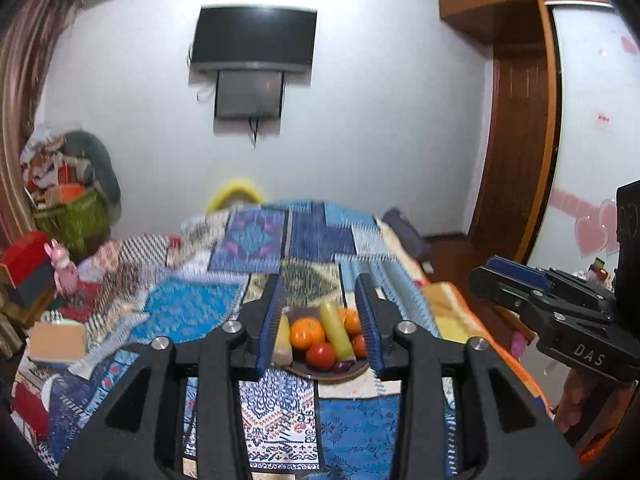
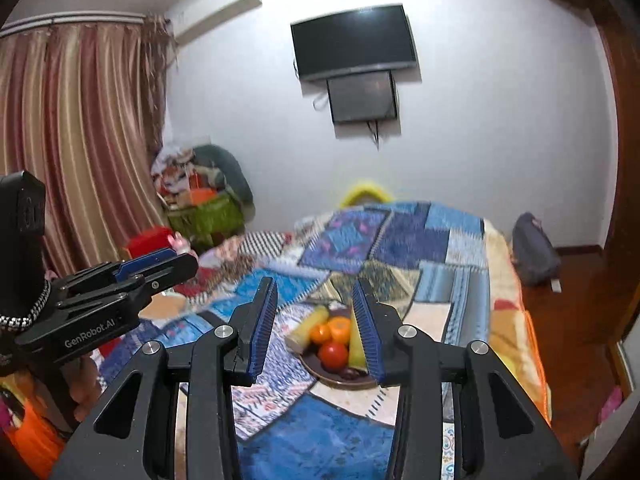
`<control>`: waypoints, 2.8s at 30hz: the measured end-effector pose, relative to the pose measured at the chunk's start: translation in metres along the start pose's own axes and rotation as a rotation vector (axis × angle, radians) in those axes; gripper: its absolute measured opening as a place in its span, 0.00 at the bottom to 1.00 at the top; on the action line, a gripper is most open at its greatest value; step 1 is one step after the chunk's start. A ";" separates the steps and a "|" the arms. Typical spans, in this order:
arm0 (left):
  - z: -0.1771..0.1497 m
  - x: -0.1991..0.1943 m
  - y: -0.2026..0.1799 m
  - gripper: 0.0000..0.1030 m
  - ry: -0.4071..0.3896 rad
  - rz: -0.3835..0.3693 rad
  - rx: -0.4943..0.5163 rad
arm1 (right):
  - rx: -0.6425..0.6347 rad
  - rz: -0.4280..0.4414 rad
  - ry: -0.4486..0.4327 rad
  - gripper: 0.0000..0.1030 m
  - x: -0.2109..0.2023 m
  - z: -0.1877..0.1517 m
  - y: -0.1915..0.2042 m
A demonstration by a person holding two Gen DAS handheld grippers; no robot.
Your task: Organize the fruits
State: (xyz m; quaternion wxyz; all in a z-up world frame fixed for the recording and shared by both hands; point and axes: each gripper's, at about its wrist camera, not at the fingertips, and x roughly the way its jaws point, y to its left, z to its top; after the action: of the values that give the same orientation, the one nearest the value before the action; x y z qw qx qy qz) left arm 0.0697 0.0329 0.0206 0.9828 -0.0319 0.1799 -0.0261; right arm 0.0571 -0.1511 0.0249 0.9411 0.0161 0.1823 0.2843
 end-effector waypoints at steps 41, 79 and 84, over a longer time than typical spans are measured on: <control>-0.002 -0.075 -0.016 1.00 -0.197 0.048 0.015 | -0.023 -0.131 -0.170 1.00 -0.054 -0.003 0.021; -0.002 -0.076 -0.021 1.00 -0.186 0.007 0.023 | -0.021 -0.167 -0.208 1.00 -0.065 0.003 0.021; -0.003 -0.076 -0.023 1.00 -0.181 0.005 0.024 | -0.023 -0.171 -0.207 1.00 -0.065 0.003 0.021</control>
State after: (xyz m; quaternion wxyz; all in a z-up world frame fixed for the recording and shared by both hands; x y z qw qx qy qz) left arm -0.0028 0.0150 0.0464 0.9954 -0.0218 0.0902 -0.0231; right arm -0.0030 -0.1682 0.0525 0.9758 0.0191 0.0816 0.2021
